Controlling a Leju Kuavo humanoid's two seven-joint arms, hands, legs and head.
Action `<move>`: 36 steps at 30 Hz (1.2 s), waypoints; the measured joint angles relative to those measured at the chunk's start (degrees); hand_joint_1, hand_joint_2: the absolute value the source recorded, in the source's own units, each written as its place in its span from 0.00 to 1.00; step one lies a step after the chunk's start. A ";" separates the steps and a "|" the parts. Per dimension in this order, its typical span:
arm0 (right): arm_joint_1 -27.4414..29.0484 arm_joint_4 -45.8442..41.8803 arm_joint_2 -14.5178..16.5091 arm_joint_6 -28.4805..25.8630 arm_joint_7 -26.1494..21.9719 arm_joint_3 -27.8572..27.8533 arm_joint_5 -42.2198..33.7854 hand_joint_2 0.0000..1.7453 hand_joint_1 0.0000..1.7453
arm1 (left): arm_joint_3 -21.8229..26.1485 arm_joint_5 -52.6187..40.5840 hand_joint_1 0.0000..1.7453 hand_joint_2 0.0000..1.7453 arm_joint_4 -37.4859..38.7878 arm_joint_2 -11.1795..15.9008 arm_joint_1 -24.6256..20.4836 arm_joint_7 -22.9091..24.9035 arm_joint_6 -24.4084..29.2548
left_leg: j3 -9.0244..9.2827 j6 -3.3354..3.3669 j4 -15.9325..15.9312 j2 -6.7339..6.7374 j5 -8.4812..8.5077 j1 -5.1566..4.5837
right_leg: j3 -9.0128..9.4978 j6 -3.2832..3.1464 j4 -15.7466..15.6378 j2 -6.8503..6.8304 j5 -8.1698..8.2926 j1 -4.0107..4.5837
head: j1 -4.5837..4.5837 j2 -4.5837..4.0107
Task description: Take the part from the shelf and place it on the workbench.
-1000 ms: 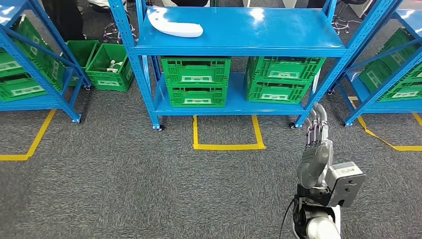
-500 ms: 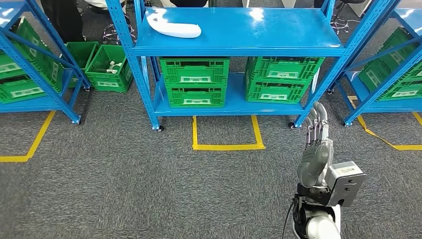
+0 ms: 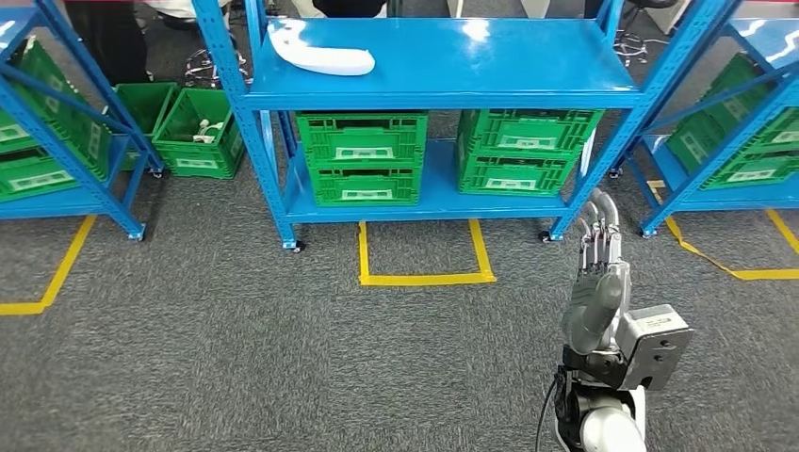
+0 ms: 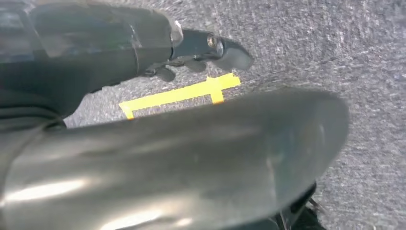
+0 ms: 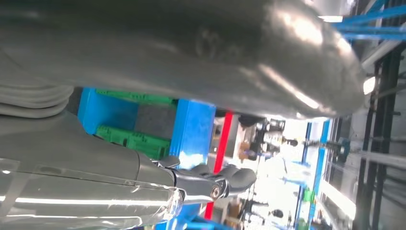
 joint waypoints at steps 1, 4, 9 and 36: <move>-0.01 0.07 0.01 0.01 0.02 0.01 -0.01 0.00 0.00 | 0.00 0.00 0.00 0.00 0.01 0.01 0.06 0.01 0.00 | 0.16 -0.05 -0.01 0.68 -0.13 -0.02 | -2.10 0.21 3.99 -0.86 -1.44 -0.06 | 0.13 0.00; 0.06 0.34 0.04 0.01 0.15 0.01 -0.04 0.00 0.00 | 0.00 0.01 0.00 0.00 0.02 0.02 0.20 0.02 0.00 | 0.79 -0.44 0.03 2.50 -0.78 -0.05 | -4.25 0.49 6.80 -1.83 -0.42 -0.19 | 0.28 0.00; -0.09 0.43 0.07 0.02 0.22 0.03 -0.03 0.00 0.00 | 0.00 0.02 0.00 0.00 0.02 -0.09 0.10 0.02 -0.02 | 2.40 -1.90 0.22 4.91 -2.41 -0.59 | 2.19 -0.60 -7.16 -6.70 5.80 0.55 | 0.64 0.00; -0.38 0.80 0.26 0.48 0.28 0.23 -0.22 0.00 0.00 | 0.03 0.24 0.00 0.00 0.02 -0.09 0.09 0.72 0.00 | -1.92 -1.50 2.29 -2.01 -0.55 -0.58 | 3.41 -2.03 -7.55 2.26 4.41 0.19 | -0.44 0.00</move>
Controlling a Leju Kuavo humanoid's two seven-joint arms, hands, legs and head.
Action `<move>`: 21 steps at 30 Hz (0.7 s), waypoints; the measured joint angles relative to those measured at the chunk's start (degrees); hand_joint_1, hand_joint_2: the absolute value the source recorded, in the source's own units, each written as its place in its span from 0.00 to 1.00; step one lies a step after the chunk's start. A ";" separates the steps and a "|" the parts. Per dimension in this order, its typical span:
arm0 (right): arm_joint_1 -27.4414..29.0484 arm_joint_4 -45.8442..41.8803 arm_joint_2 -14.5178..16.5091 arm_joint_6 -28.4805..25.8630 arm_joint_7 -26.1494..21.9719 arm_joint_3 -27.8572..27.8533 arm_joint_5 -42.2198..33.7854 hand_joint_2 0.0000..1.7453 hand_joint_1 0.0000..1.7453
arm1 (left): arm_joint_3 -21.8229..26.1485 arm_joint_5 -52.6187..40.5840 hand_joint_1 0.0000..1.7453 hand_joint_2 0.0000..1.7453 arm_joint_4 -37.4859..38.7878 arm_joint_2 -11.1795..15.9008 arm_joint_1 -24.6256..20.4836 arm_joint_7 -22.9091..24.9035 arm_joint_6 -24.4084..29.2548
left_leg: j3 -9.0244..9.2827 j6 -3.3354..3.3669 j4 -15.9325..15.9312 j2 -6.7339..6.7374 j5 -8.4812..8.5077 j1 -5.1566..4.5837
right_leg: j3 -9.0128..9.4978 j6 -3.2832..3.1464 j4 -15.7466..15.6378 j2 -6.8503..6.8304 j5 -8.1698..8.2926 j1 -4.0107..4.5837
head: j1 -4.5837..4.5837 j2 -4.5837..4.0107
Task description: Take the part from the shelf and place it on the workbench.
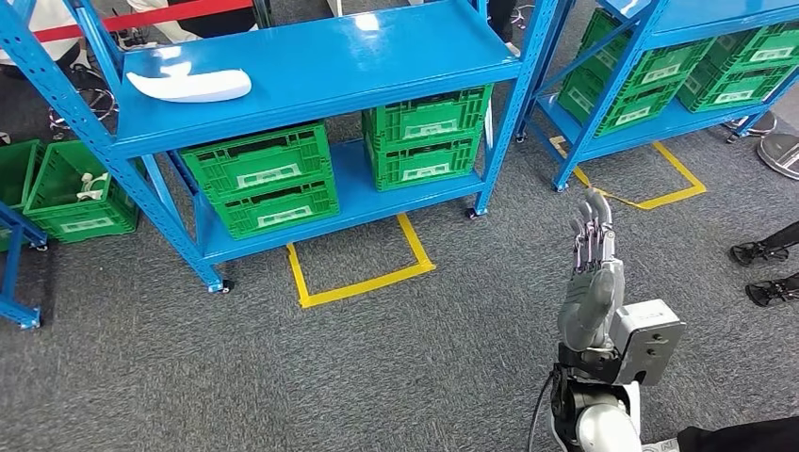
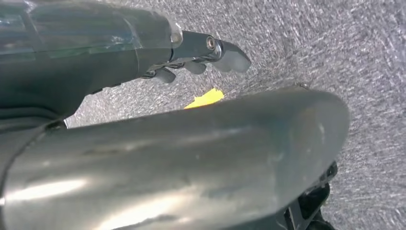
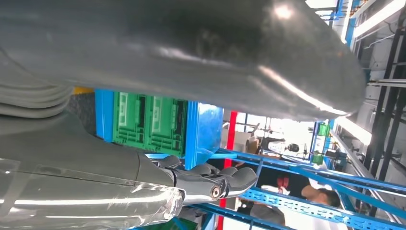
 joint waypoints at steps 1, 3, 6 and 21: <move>-0.01 0.08 0.02 0.04 0.00 0.01 -0.04 0.00 0.00 | 0.01 0.00 0.00 0.00 0.00 0.01 -0.01 0.01 0.00 | 0.02 0.06 0.01 0.04 -0.04 -0.02 | 0.02 0.12 -0.04 0.03 0.00 -0.02 | 0.00 0.00; -0.05 0.13 0.03 0.09 -0.01 0.02 -0.09 0.00 0.00 | 0.05 0.00 0.00 0.00 0.00 0.03 -0.01 0.04 0.00 | 0.03 0.16 0.02 0.08 -0.10 -0.07 | 0.04 0.41 -0.09 0.06 -0.04 -0.06 | -0.01 0.00; -0.10 0.14 0.05 0.16 -0.05 0.02 -0.14 0.00 0.00 | 0.27 0.00 0.00 0.00 0.00 0.04 -0.01 0.07 0.00 | 0.06 0.25 0.03 0.09 -0.16 -0.10 | 0.05 0.57 -0.10 0.07 -0.10 -0.10 | -0.01 0.00; -0.27 0.60 0.11 0.34 -0.32 0.08 -0.36 0.00 0.00 | 0.48 -0.09 0.00 0.00 0.01 0.17 0.14 0.32 0.01 | 4.91 -0.89 -2.99 2.68 -1.34 1.71 | -3.55 4.77 4.75 -4.29 1.17 -2.25 | 1.04 0.00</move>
